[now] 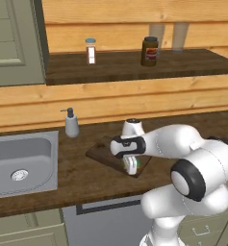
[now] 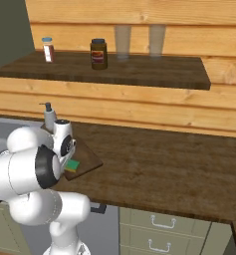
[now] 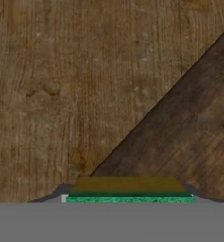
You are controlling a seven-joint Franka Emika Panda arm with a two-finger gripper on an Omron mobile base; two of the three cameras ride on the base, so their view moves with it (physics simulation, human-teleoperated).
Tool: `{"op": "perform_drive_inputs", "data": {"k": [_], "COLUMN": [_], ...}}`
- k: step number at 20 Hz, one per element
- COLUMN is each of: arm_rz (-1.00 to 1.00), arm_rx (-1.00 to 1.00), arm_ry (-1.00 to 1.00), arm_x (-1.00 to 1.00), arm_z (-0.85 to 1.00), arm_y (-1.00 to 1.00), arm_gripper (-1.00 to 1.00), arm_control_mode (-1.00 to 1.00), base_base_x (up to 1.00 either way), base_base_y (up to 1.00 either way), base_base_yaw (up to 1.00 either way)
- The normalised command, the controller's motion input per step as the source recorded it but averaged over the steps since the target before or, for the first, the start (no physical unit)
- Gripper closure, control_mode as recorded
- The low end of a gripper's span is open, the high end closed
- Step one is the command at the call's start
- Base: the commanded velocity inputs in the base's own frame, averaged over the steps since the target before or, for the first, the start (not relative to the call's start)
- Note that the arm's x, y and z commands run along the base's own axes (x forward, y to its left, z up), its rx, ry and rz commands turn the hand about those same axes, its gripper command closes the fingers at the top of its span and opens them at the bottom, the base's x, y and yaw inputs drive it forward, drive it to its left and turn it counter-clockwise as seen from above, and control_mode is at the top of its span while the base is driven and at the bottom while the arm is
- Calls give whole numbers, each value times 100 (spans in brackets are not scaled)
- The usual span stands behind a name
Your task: Pick up the sponge from the counter and clean the cutting board by briefly scrubbing or pressing down on the cutting board. Once finished, release the sponge.
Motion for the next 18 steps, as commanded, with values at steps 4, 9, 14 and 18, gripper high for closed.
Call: {"op": "perform_drive_inputs", "data": {"k": [4, 9, 14, 18], "arm_rz": [14, 16, 12, 8], "arm_rx": [0, 1, 1, 0], "arm_ry": [2, 6, 7, 0], "arm_x": [-14, -4, 2, 6], "arm_z": [0, -2, -1, 0], "arm_y": [-23, -18, -15, -18], "arm_gripper": [100, 100, 100, 100], "arm_control_mode": [-100, -100, -100, -100], "base_base_x": [0, 0, 0, 0], "base_base_y": [0, 0, 0, 0], "base_base_yaw": [0, 0, 0, 0]}}
